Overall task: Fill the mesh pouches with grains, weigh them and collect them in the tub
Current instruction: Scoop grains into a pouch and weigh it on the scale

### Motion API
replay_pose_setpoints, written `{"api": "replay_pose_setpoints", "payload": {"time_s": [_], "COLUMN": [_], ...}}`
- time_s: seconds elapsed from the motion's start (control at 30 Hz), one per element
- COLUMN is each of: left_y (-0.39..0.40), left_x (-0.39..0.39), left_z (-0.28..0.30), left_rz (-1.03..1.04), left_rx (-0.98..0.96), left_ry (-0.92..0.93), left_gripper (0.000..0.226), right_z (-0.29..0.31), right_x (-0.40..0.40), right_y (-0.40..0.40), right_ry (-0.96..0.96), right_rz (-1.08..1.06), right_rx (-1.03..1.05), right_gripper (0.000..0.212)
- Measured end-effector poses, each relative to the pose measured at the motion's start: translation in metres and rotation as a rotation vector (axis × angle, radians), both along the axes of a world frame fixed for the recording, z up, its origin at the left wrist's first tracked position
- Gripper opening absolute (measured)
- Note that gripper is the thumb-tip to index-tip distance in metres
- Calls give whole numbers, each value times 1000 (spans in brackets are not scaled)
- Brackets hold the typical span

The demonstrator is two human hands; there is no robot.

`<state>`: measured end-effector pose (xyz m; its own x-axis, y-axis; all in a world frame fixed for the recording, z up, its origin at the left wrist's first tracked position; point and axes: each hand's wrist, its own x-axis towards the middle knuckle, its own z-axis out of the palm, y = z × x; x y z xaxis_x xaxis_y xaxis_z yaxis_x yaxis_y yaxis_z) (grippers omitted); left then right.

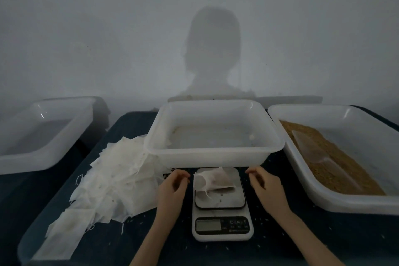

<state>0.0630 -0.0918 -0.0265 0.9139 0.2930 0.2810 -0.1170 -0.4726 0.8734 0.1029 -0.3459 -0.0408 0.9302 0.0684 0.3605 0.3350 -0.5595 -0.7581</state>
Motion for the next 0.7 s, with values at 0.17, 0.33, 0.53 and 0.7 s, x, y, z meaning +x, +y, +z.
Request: {"api": "replay_pose_setpoints", "payload": {"time_s": [0.17, 0.33, 0.53, 0.7], "left_y": [-22, -45, -45, -44], "left_x": [-42, -55, -53, -56], "left_z": [4, -4, -6, -9], "left_rz": [-248, -575, -552, -473], "left_rx": [605, 814, 840, 725], "left_ry": [-396, -279, -270, -243], "left_gripper": [21, 30, 30, 27], "right_z": [9, 33, 32, 29], "right_x": [-19, -7, 8, 16], "right_y": [24, 57, 70, 70], "right_ry": [-152, -181, -143, -141], "right_rz": [188, 374, 433, 387], "right_rx": [-190, -299, -356, -318], "right_gripper": [25, 50, 37, 15]}}
